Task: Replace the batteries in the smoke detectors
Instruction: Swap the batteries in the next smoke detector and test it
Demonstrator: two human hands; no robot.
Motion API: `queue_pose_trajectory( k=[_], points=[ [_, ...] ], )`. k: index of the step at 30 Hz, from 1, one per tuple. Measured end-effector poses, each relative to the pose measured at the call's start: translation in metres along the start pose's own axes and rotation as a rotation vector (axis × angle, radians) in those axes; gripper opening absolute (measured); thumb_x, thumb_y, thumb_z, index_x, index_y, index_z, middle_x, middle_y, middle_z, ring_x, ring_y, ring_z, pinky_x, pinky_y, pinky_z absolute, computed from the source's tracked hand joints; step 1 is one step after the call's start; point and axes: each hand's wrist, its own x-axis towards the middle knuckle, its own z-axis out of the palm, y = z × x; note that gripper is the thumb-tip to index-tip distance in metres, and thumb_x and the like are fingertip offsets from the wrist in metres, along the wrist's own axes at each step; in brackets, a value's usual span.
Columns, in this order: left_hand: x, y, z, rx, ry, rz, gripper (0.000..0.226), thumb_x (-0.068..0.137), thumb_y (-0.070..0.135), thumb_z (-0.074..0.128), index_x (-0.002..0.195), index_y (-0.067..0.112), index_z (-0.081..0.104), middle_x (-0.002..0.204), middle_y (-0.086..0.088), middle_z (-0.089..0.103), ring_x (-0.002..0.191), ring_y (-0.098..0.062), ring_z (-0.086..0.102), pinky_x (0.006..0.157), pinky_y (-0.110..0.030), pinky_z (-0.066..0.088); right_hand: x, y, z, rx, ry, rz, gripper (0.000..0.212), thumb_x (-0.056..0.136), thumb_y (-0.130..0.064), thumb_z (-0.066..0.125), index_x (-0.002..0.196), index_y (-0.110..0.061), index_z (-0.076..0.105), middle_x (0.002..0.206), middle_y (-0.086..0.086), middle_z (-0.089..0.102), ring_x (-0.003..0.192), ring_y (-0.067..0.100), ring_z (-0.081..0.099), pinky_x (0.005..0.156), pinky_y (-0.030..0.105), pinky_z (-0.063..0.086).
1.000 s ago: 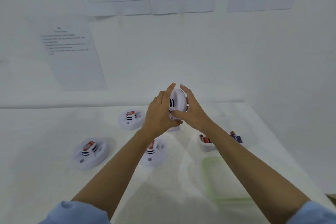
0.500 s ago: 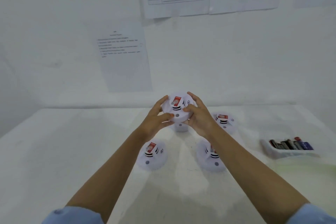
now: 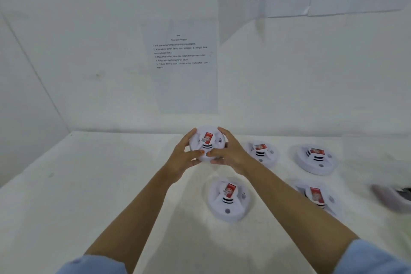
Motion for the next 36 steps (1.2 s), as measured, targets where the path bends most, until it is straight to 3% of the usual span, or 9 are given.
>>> queue_pose_trajectory(
  k=[3,6,9,11,15,19,23,31,36],
  points=[
    [0.006,-0.008,-0.022,0.027,-0.017,-0.032,0.07,0.084,0.0,0.063,0.14,0.028,0.035,0.135,0.001,0.045,0.108,-0.013,0.058,0.074,-0.025,0.057,0.014,0.012,0.02,-0.034,0.04,-0.008,0.075,0.071,0.011,0.07,0.125,-0.03,0.038,0.132,0.013,0.051,0.108,0.029,0.055,0.065,0.035,0.057],
    [0.008,-0.017,-0.035,0.043,-0.006,-0.041,0.069,0.083,-0.001,0.063,0.139,0.028,0.035,0.134,-0.002,0.045,0.105,-0.015,0.057,0.067,-0.021,0.057,0.015,0.014,0.036,-0.18,0.097,-0.101,0.06,0.07,0.02,0.064,0.117,-0.012,0.046,0.124,0.028,0.052,0.103,0.034,0.056,0.088,0.047,0.052],
    [0.009,-0.024,-0.041,0.061,-0.007,-0.022,0.07,0.083,-0.002,0.063,0.141,0.024,0.033,0.134,-0.005,0.046,0.104,-0.017,0.056,0.067,-0.02,0.057,0.01,0.011,0.044,-0.318,0.104,-0.168,0.041,0.071,0.025,0.059,0.108,0.014,0.05,0.102,0.036,0.056,0.082,0.032,0.055,0.07,0.026,0.048],
    [0.01,-0.027,-0.043,0.07,-0.008,-0.006,0.07,0.084,-0.003,0.062,0.142,0.022,0.033,0.135,-0.006,0.046,0.104,-0.017,0.056,0.068,-0.02,0.057,0.013,0.013,0.046,-0.388,0.133,-0.175,0.046,0.074,0.021,0.059,0.116,0.021,0.043,0.113,0.04,0.051,0.089,0.035,0.053,0.069,0.029,0.045],
    [0.013,-0.029,-0.045,0.102,-0.027,0.023,0.07,0.084,-0.005,0.061,0.142,0.02,0.032,0.126,-0.004,0.05,0.094,-0.009,0.058,0.068,-0.021,0.056,0.022,0.021,0.046,-0.382,0.153,-0.098,0.08,0.071,0.014,0.068,0.136,-0.004,0.026,0.134,0.022,0.042,0.108,0.025,0.048,0.081,0.041,0.048],
    [0.016,-0.032,-0.047,0.122,-0.056,0.038,0.068,0.085,-0.002,0.06,0.143,0.021,0.031,0.125,0.0,0.048,0.1,-0.012,0.056,0.068,-0.019,0.056,0.021,0.022,0.042,-0.413,0.14,-0.112,0.061,0.072,0.016,0.066,0.124,0.016,0.034,0.122,0.039,0.045,0.092,0.04,0.051,0.066,0.032,0.045],
    [0.017,-0.034,-0.048,0.144,-0.069,0.053,0.065,0.087,0.001,0.059,0.143,0.019,0.031,0.126,0.002,0.047,0.1,-0.008,0.054,0.065,-0.014,0.054,0.026,0.026,0.04,-0.289,0.121,0.0,0.079,0.075,0.009,0.068,0.136,-0.015,0.024,0.124,0.01,0.043,0.103,0.022,0.047,0.065,0.03,0.051],
    [0.02,-0.036,-0.05,0.126,-0.079,0.052,0.065,0.086,0.001,0.06,0.141,0.021,0.033,0.129,0.001,0.046,0.107,-0.017,0.052,0.068,-0.017,0.056,0.026,0.03,0.039,-0.241,0.114,0.034,0.08,0.077,0.004,0.068,0.136,-0.025,0.023,0.122,0.005,0.046,0.098,0.02,0.052,0.059,0.024,0.055],
    [0.02,-0.037,-0.05,0.125,-0.08,0.061,0.064,0.087,0.001,0.059,0.141,0.021,0.033,0.128,0.002,0.045,0.099,-0.007,0.054,0.065,-0.015,0.055,0.026,0.029,0.039,-0.252,0.109,0.027,0.079,0.077,0.003,0.068,0.135,-0.026,0.024,0.125,0.007,0.046,0.102,0.021,0.052,0.067,0.028,0.055]
  ],
)
